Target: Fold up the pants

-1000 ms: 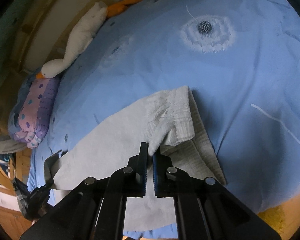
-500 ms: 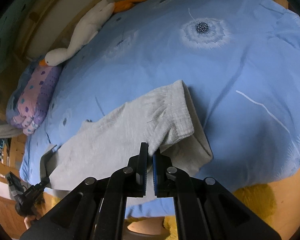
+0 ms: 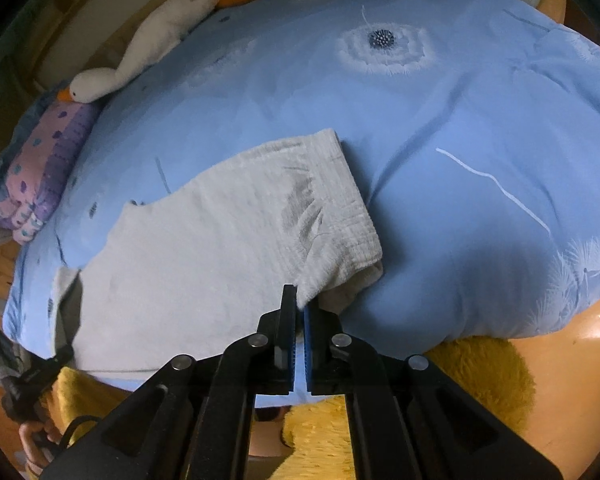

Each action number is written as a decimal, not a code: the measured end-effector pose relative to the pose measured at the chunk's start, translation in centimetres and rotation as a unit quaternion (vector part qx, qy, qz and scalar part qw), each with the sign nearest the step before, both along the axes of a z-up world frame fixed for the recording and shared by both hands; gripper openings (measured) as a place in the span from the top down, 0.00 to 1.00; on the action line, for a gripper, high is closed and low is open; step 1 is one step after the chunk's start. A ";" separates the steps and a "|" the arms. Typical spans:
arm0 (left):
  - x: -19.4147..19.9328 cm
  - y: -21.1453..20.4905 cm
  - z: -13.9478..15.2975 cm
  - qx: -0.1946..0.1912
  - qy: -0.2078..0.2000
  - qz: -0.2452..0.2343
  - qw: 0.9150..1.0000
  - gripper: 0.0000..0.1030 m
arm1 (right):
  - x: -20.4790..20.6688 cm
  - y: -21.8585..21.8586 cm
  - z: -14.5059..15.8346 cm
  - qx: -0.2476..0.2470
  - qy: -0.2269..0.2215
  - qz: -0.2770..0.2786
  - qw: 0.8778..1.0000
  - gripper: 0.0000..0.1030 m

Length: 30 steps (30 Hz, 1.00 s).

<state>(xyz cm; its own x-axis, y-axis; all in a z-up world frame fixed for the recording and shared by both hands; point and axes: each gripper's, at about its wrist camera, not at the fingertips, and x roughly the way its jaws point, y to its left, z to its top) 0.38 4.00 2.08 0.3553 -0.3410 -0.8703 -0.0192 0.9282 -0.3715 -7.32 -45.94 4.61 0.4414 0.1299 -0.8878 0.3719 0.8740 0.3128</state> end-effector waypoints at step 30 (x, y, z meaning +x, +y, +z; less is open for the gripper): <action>4.4 -6.6 3.5 0.220 -0.058 -0.076 0.971 0.51 | 1.9 3.3 2.7 -0.064 -0.003 0.047 0.997 0.80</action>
